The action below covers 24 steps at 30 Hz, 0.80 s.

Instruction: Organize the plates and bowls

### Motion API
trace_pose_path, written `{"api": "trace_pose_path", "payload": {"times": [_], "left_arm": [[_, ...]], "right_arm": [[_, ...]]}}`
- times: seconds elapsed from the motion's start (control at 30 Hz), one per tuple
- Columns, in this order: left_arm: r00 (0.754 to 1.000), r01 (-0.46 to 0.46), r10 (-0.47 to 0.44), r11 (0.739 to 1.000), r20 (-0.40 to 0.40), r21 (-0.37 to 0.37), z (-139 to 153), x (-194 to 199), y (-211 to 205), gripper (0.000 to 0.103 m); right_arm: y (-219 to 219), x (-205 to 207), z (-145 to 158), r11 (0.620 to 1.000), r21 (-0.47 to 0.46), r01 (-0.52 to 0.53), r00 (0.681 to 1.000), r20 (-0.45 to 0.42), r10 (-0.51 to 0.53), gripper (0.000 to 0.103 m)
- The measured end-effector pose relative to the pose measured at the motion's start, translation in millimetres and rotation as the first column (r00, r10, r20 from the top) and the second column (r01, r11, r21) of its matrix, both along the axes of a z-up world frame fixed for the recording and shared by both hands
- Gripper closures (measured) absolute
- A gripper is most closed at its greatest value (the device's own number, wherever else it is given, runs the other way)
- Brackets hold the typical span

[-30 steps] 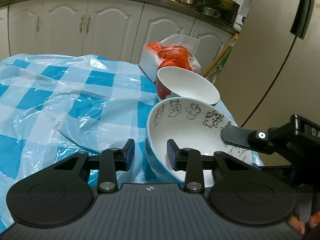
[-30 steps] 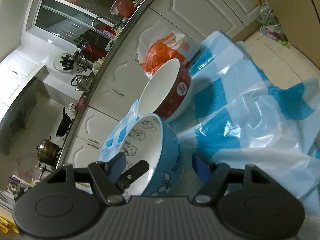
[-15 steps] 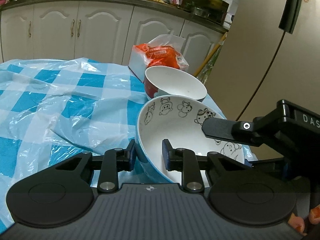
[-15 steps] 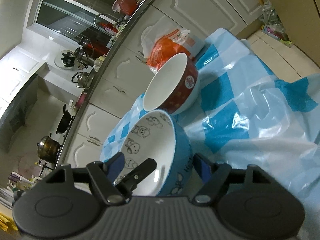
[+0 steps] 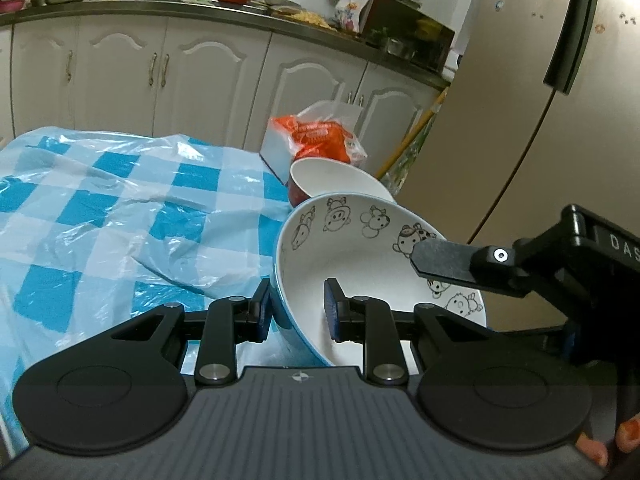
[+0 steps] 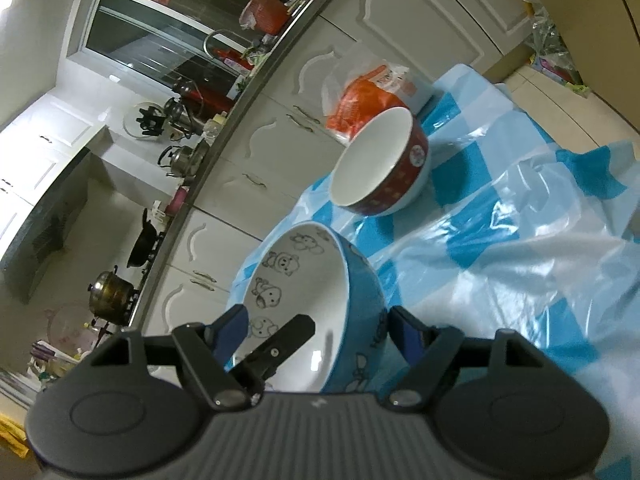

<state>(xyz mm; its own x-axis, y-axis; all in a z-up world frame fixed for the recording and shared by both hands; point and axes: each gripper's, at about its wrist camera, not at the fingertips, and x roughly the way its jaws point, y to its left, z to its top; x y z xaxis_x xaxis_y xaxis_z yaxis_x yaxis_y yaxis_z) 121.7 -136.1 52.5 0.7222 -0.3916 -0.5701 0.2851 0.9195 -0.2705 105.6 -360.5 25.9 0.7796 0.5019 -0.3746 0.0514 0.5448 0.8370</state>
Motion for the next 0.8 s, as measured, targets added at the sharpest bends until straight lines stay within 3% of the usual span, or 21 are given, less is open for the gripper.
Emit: {"api": "trace_pose_path", "payload": {"times": [0.8], "left_arm": [[0.996,0.086,-0.085,0.994,0.018,-0.06,46,-116,31,0.076]], "right_arm": [[29,-121,47,1.0,-0.007,0.01,0.997,0.074,-0.009,0.022]]}}
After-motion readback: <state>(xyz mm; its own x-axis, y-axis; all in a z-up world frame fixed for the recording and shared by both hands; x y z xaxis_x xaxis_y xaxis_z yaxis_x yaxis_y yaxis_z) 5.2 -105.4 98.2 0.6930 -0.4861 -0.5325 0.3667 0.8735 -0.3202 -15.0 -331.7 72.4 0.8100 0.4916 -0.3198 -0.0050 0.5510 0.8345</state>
